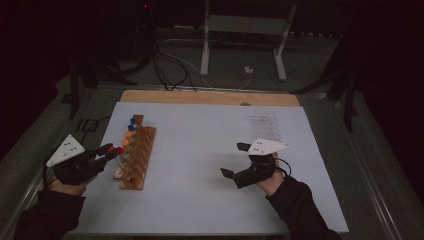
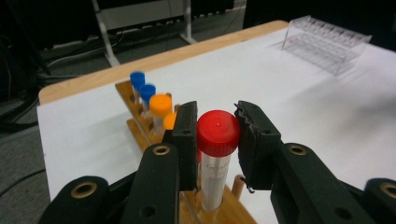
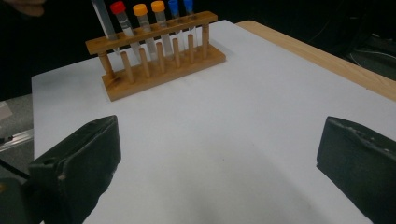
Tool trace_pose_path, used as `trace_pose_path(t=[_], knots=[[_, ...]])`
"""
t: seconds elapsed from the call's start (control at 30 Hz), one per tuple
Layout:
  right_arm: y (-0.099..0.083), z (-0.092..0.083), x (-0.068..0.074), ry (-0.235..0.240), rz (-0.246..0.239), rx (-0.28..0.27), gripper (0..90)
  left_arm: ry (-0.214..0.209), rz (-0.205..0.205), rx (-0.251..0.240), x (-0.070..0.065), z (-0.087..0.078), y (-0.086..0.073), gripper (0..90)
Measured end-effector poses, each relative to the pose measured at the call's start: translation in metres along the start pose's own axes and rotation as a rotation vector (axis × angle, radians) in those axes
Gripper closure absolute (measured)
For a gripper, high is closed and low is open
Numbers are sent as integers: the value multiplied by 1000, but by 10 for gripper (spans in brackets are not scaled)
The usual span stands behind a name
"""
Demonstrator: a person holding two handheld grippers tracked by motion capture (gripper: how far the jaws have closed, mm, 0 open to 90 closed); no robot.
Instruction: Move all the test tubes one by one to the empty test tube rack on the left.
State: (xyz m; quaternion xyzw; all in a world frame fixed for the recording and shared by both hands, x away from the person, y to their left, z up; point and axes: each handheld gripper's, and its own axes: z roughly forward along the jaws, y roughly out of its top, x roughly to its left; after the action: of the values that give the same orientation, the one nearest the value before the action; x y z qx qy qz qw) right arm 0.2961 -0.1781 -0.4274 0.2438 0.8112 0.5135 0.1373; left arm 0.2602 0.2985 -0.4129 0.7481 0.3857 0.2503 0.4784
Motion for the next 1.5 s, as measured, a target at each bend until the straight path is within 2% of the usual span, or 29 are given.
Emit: trace_pose_path(t=[0.37,0.6,0.77,0.83,0.9,0.97,1.23,1.43,1.5], knots=[[0,-1,-2,1,8,-2,0,1,-9,51,0,13,-19,716],[0,-2,-2,2,8,-2,0,-3,-5,85,-1,19,-23,716],[0,-3,-3,-1,12,-3,0,-11,-7,77,0,18,-24,713],[0,-3,-4,0,14,-3,0,-28,-11,57,1,15,-23,700],[0,-3,-3,-1,12,-4,0,-28,-14,38,-1,11,-20,580],[0,-4,-3,-2,13,-5,0,-30,1,23,-4,8,-15,478],[0,-7,-4,-6,15,-12,0,-74,15,-23,-22,5,5,175],[-2,-8,-4,0,25,-15,0,-148,23,-35,-38,18,16,100],[-3,-9,-4,-3,25,-15,0,-198,31,-34,-43,24,18,57]])
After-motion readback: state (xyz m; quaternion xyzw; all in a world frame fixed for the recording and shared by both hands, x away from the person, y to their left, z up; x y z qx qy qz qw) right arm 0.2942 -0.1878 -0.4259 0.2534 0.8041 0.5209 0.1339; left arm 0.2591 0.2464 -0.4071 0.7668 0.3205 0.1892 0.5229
